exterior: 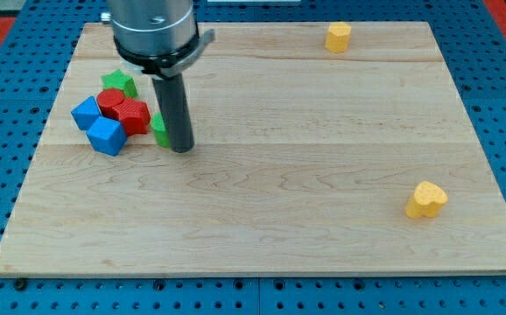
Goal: Move your arm at yellow heart
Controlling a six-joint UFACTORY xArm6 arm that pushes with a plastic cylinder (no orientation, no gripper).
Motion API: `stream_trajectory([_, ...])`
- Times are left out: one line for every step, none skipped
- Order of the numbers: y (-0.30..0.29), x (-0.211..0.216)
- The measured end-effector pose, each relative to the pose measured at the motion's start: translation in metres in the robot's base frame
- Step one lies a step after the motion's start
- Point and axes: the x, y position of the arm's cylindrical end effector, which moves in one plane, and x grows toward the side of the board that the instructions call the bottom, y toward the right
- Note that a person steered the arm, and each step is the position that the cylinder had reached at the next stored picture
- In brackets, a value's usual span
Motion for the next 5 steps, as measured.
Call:
stream_trajectory([-0.025,-0.004])
stream_trajectory([0.064,-0.006])
stream_trajectory([0.166,-0.006])
stream_trajectory([0.262,0.003])
stream_trajectory([0.327,0.074])
